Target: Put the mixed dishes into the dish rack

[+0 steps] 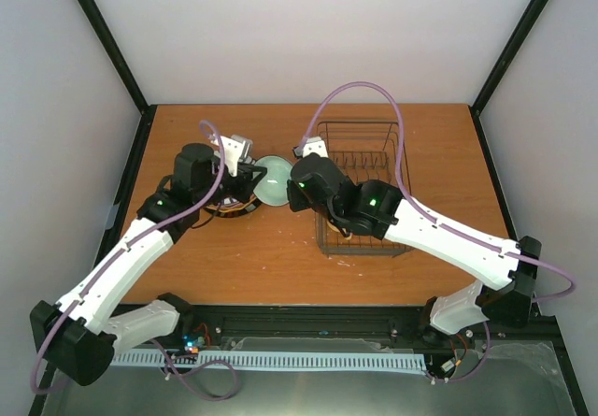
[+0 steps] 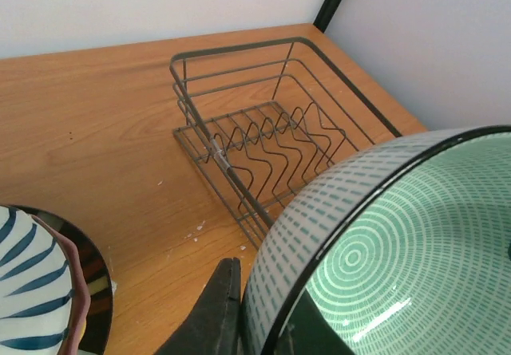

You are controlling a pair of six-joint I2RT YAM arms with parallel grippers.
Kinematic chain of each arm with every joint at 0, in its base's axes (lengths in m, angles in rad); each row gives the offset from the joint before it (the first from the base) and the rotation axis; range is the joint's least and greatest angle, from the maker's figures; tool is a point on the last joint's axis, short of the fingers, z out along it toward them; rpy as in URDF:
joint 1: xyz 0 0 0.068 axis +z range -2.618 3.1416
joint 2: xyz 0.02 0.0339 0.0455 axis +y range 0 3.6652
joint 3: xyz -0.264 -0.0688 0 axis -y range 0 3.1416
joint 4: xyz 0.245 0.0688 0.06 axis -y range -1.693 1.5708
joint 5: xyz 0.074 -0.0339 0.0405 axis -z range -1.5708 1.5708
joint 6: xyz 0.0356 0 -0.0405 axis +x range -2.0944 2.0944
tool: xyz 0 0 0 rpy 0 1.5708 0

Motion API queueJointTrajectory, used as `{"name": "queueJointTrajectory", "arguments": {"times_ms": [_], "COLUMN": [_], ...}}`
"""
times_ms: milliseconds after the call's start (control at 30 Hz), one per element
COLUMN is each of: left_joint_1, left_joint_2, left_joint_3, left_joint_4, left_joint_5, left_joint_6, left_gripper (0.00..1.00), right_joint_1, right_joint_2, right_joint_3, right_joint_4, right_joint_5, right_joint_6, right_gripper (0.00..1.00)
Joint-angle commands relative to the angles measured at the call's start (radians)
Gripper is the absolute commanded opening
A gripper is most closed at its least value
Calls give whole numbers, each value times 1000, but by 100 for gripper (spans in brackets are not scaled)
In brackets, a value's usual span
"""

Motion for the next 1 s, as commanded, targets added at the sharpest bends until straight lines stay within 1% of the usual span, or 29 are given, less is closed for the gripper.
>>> {"name": "queueJointTrajectory", "arguments": {"times_ms": [0, 100, 233, 267, 300, 333, 367, 400, 433, 467, 533, 567, 667, 733, 767, 800, 833, 867, 967], "left_joint_1": [-8, -7, -8, -8, -8, -8, -8, -8, -6, -4, 4, 12, 31, 36, 37, 38, 38, 39, 38], "left_joint_2": [-23, -39, -88, -100, -109, -117, -121, -128, -133, -140, -160, -170, -182, -166, -151, -129, -103, -61, 65], "left_joint_3": [2, 2, -21, -28, -31, -37, -42, -44, -52, -63, -105, -121, -163, -184, -196, -210, -228, -245, -258], "left_joint_4": [45, 49, 96, 108, 120, 132, 144, 155, 173, 193, 286, 326, 492, 629, 724, 832, 958, 1099, 1525], "left_joint_5": [113, 100, 81, 85, 94, 105, 120, 135, 152, 182, 260, 315, 496, 601, 682, 740, 789, 836, 928], "left_joint_6": [8, 12, 11, 10, 11, 13, 14, 16, 19, 26, 25, 21, -26, -94, -143, -199, -274, -382, -625], "left_gripper": [1, 1, 1, 1, 1, 1, 1, 1, 1, 1, 1, 1, 1, 0, 1, 1, 1, 0, 1], "right_joint_1": [-11, -10, -11, -10, -11, -11, -11, -11, -11, -11, -11, -11, -12, -14, -14, -14, -14, -14, -14], "right_joint_2": [-27, -31, -43, -47, -51, -57, -64, -73, -89, -107, -170, -213, -405, -547, -620, -704, -756, -803, -882], "right_joint_3": [13, 11, 4, 2, -1, -4, -7, -10, -14, -20, -42, -61, -155, -230, -264, -312, -337, -357, -383], "right_joint_4": [32, 27, 26, 23, 19, 15, 10, 4, -2, -8, -15, -16, 24, 80, 108, 139, 173, 188, 211], "right_joint_5": [17, 18, 25, 30, 36, 45, 54, 66, 80, 90, 110, 122, 129, 81, 47, 12, -22, -55, -153], "right_joint_6": [-17, -19, -18, -17, -14, -12, -8, -5, -3, -6, -14, -17, -38, -57, -60, -60, -60, -56, -53], "right_gripper": [3, 3, 3, 3, 7, 16, 27, 43, 56, 63, 70, 76, 88, 93, 95, 96, 97, 97, 98]}}
